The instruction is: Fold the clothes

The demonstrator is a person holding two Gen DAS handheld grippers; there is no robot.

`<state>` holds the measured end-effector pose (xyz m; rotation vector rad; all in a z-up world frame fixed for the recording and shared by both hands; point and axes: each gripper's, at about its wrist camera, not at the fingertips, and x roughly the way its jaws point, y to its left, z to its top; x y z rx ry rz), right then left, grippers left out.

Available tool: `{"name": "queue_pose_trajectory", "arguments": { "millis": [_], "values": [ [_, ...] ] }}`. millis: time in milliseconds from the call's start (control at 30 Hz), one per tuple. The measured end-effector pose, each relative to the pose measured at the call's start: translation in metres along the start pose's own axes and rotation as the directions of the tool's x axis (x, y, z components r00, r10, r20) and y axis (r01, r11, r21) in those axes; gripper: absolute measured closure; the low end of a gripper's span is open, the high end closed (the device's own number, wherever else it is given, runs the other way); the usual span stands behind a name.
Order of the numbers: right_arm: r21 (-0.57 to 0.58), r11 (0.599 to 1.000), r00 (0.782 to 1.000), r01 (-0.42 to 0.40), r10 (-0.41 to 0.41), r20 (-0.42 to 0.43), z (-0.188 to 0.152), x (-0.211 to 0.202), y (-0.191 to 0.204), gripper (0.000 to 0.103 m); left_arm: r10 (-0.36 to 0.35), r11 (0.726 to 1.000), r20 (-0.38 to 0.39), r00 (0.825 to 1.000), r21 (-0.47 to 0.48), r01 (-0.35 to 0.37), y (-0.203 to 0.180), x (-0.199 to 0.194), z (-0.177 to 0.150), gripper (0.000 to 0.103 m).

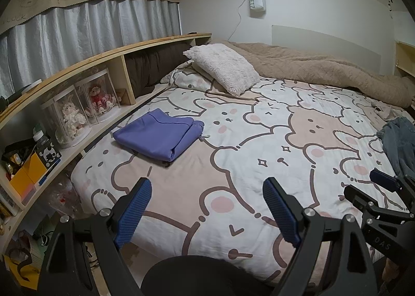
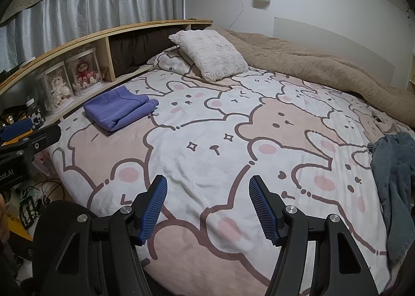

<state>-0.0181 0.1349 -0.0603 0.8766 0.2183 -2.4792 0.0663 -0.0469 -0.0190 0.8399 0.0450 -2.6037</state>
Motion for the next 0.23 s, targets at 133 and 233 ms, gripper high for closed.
{"name": "queue_pose_trajectory", "arguments": {
  "millis": [133,233],
  "values": [
    [0.001,1.0,1.0,0.001,-0.001,-0.002,-0.0003,0.0007,-0.0005,0.037,0.001,1.0,0.002,1.0,-0.003,-0.001,-0.0002,0.0004,-0.0002,0.015],
    [-0.001,1.0,1.0,0.002,-0.002,-0.004,-0.0011,0.0006,-0.0011,0.037,-0.002,1.0,0.004,1.0,-0.002,0.002,0.0014,0.0009,-0.0008,0.015]
  ]
}}
